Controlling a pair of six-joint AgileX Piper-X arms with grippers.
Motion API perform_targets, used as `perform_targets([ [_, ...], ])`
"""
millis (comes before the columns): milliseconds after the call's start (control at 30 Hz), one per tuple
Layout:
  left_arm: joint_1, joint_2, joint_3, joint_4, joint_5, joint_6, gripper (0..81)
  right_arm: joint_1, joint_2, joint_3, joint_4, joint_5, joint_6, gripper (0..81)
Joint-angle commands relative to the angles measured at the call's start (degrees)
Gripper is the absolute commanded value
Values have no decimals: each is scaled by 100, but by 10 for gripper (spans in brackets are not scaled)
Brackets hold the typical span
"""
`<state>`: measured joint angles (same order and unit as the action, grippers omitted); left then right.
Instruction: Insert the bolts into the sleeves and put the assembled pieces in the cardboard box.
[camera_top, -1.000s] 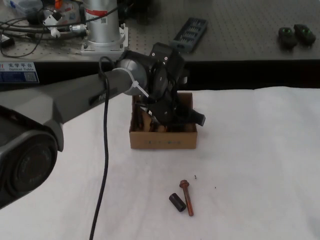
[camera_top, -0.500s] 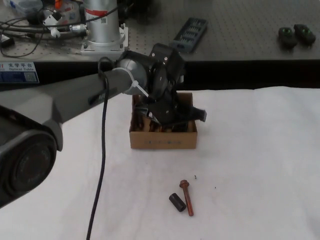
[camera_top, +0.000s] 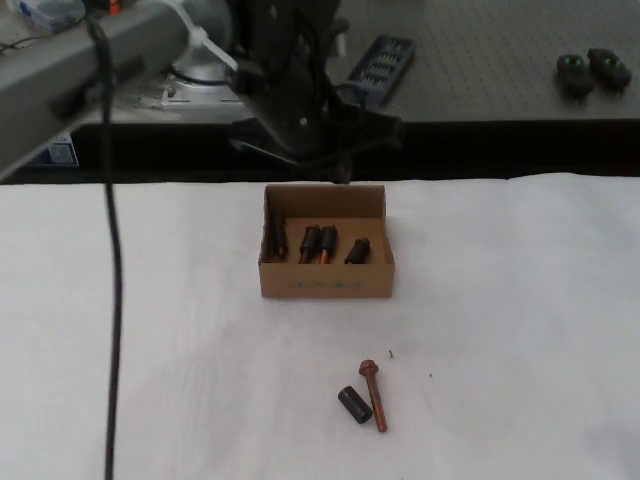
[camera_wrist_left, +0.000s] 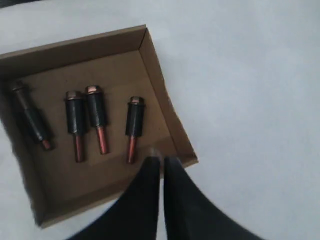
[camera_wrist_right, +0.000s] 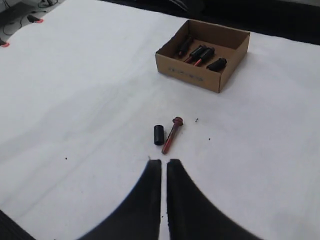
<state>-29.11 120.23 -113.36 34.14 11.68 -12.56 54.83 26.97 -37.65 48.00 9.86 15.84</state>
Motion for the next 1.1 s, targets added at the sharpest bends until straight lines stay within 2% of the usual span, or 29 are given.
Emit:
perform_targets([
  [0, 82, -409, -51, 760, -144, 102, 24, -55, 437, -45, -342, -349, 3, 12],
  [33, 79, -472, -23, 837, -213, 102, 24, -97, 616, -45, -494, -525, 3, 4],
  [67, 87, -541, 21, 877, -249, 125, 24, -150, 810, -45, -640, -742, 3, 29],
  [300, 178, -1217, 932, 823, -423, 153, 24, -694, 2099, -286, -899, -1309, -52, 249],
  [600, 209, -2919, 3446, -712, -502, 59, 24, -1226, 3559, -768, -1239, -2048, -723, 250],
  [867, 209, -4253, 5210, -1243, -763, 36, 24, -1196, 5065, -1363, -1234, -2250, -1335, 251],
  [1067, 209, -5198, 6418, -1516, -854, -358, 24, -1153, 6048, -1788, -1236, -2376, -1641, 251],
])
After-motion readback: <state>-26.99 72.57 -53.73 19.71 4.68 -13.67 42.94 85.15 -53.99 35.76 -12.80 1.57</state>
